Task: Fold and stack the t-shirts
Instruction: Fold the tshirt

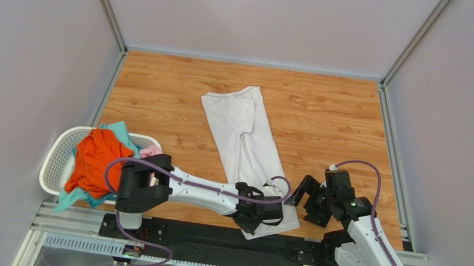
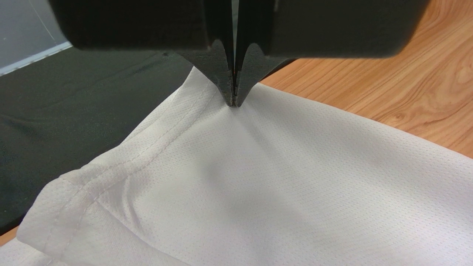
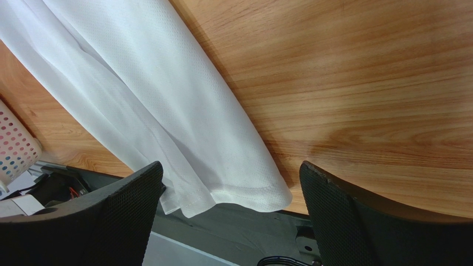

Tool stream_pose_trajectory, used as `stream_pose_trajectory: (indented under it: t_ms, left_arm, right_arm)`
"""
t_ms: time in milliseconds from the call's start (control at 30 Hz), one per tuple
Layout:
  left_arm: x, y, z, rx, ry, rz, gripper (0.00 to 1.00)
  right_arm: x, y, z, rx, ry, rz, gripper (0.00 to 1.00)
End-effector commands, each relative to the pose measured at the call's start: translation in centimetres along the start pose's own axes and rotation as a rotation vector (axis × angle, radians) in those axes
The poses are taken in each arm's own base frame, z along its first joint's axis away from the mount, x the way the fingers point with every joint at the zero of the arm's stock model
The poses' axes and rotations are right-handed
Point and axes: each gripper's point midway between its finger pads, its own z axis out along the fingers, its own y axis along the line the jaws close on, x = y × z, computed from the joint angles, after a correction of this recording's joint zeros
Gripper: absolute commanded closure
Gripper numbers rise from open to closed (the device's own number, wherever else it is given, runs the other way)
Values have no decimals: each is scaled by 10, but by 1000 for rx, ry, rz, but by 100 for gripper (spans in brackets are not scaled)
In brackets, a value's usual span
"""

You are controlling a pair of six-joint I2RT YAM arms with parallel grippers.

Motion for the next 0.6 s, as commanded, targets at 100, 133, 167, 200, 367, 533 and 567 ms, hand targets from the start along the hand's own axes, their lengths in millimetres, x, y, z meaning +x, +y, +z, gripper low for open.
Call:
stream_pose_trajectory:
  t_ms: [100,133,167,200,367,533,567]
  left_arm:
    - [34,18,3,-11,89,-31,99]
    - [38,23,2,-24,96,-43,99]
    - [43,31,0,-33,101,-52,100]
    - [42,38,0,-41,103,-71,100]
    - [61,83,-6,-138,127,-147,100]
    - [67,104,-20,-188,119,-174,95]
    - [65,105,-23,-187,107,-179,94]
  right_arm:
    - [8,7,-1,-49,40,-25,5]
    - [10,7,-1,-52,50,-29,5]
    - [10,8,-1,-57,53,-37,5]
    - [9,11,-2,-62,48,-45,5]
    - [7,18,-9,-69,33,-97,5]
    - [2,26,-12,-82,9,-123,4]
    - [2,28,-13,-87,12,-126,4]
